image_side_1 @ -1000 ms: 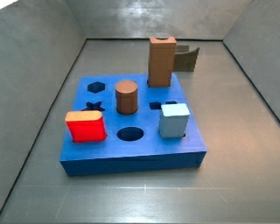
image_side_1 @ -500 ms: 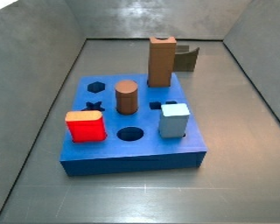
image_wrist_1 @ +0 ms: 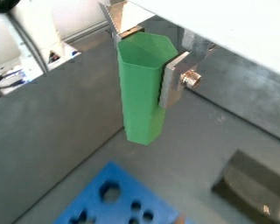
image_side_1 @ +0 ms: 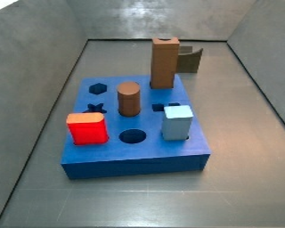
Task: Pick up the hexagon object. Move up. Move to above the board. Insert the hexagon object.
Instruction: Move to above the board, then insert the hexagon object.
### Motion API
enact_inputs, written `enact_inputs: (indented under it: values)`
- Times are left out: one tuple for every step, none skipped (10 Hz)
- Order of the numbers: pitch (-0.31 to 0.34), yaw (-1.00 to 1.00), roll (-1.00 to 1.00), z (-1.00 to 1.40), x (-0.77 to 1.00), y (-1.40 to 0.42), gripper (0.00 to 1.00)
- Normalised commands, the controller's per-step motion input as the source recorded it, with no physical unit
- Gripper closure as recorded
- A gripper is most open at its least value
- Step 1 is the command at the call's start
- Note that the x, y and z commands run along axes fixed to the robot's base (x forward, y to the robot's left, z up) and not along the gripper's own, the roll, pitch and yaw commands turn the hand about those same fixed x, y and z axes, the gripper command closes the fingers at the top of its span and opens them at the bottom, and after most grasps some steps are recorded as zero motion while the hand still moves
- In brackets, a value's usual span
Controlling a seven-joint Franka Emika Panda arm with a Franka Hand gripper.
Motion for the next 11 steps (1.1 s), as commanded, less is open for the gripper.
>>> enact_inputs:
  values:
    - [0.027, 0.01, -0.01, -0.04, 0.45, -1.0, 1.0]
    - [0.023, 0.01, 0.0, -0.04, 0.46, -1.0, 1.0]
    - [0.031, 0.01, 0.0, -0.04, 0.49, -1.0, 1.0]
    - [0.037, 0.0, 0.0, -0.04, 0.45, -0.86, 1.0]
    - [0.04, 0.01, 0.01, -0.01, 0.28, -0.49, 1.0]
    - [0.037, 0.01, 0.03, 0.01, 0.17, -0.29, 1.0]
    - [-0.004, 0.0, 0.0, 0.0, 0.0, 0.0, 1.0]
    - [0.0, 0.0, 0.0, 0.0, -0.02, 0.0, 1.0]
    - [-0.076, 0.04, 0.0, -0.39, -0.38, 0.24, 1.0]
    - [-0.136, 0.34, 0.0, -0.87, -0.75, 0.43, 1.0]
    - [-0.133, 0.31, 0.0, -1.0, -0.81, 0.49, 1.0]
